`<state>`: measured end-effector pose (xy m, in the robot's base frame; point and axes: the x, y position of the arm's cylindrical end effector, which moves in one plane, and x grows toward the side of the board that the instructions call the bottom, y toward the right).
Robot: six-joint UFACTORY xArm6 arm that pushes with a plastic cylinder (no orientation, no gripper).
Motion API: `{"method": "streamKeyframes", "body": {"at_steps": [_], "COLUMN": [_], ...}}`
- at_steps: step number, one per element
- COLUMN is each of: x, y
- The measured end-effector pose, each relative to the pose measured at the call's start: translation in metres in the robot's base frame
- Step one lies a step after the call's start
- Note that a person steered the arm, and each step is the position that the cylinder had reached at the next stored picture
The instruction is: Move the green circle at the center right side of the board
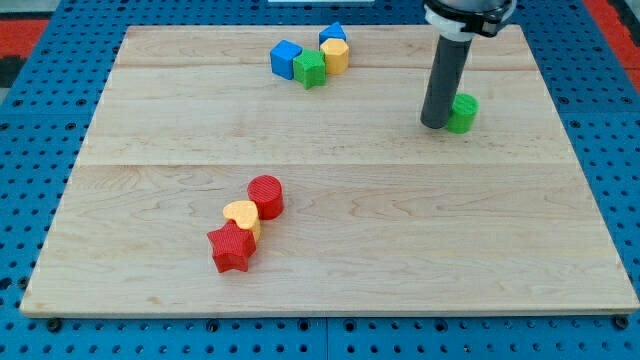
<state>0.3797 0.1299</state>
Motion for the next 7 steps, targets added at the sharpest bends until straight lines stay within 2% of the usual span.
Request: {"method": "streamKeyframes", "body": {"at_steps": [1, 2, 3, 4, 5, 6, 7], "x": [-0.021, -0.028, -0.045, -0.037, 0.003, -0.027, -0.026], "y": [-0.018, 0.028, 0.040, 0.052, 0.045, -0.020, -0.153]}}
